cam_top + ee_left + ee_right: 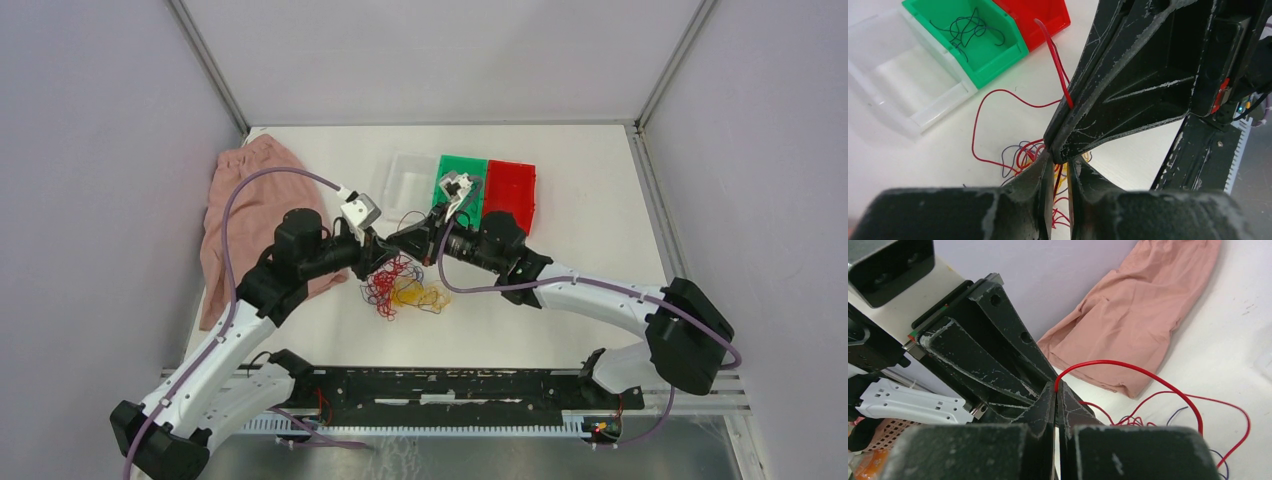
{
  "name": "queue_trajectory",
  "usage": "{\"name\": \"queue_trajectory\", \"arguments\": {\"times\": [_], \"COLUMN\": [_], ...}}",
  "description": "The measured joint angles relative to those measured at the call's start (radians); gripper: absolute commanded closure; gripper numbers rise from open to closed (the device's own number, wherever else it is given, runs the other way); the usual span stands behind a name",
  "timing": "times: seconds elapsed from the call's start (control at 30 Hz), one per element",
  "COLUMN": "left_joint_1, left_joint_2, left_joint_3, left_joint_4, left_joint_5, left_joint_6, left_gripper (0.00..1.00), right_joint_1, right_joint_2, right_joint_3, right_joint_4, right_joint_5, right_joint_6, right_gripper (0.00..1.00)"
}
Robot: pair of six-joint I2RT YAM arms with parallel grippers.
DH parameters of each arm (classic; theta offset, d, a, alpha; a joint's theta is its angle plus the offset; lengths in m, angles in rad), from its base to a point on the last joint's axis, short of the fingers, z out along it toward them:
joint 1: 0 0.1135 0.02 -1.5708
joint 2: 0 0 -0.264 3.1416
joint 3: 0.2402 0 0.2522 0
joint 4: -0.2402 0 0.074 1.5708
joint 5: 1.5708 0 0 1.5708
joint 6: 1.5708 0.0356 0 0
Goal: Untangle the cables
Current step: Untie the cable.
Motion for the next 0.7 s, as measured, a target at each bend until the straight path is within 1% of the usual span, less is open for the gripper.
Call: {"name": "queue_trajectory", "arguments": {"times": [0.17,0.23,0.33,0.37,0.43,0.5,0.57,0.63,0.7], "left_joint_1": [0.004,0.008,0.010,0.011,0.014,0.014,0.019,0.024,0.029], "left_joint_2": [0.000,0.000,0.000,0.000,0.000,0.000,-0.001,-0.001,0.002], "left_joint_3": [-0.005,-0.008,-0.009,-0.009,-0.009,-0.009,-0.005,0.002,0.028], "left_joint_4": [0.032,0.039,0.050,0.055,0.061,0.062,0.062,0.060,0.058], "left_joint_5": [0.037,0.047,0.056,0.060,0.064,0.065,0.065,0.064,0.062], "left_joint_6": [-0.033,-0.039,-0.041,-0.041,-0.041,-0.042,-0.043,-0.043,-0.043], "left_gripper": [0.90,0.95,0.97,0.97,0.97,0.97,0.97,0.97,0.97], "right_joint_1": [0.002,0.002,0.002,0.002,0.002,0.002,-0.001,-0.002,0.000], "right_joint_2": [-0.009,-0.014,-0.021,-0.023,-0.024,-0.024,-0.026,-0.042,-0.077], "right_joint_3": [0.000,-0.001,-0.002,-0.002,-0.002,-0.002,-0.003,-0.015,-0.038], "right_joint_4": [0.014,0.013,0.013,0.014,0.014,0.015,0.016,0.024,0.026], "right_joint_5": [0.003,0.003,0.004,0.005,0.007,0.010,0.017,0.018,0.003], "right_joint_6": [0.017,0.026,0.036,0.040,0.051,0.065,0.075,0.083,0.084], "right_gripper": [0.99,0.99,0.98,0.94,0.79,0.68,0.59,0.55,0.53]}}
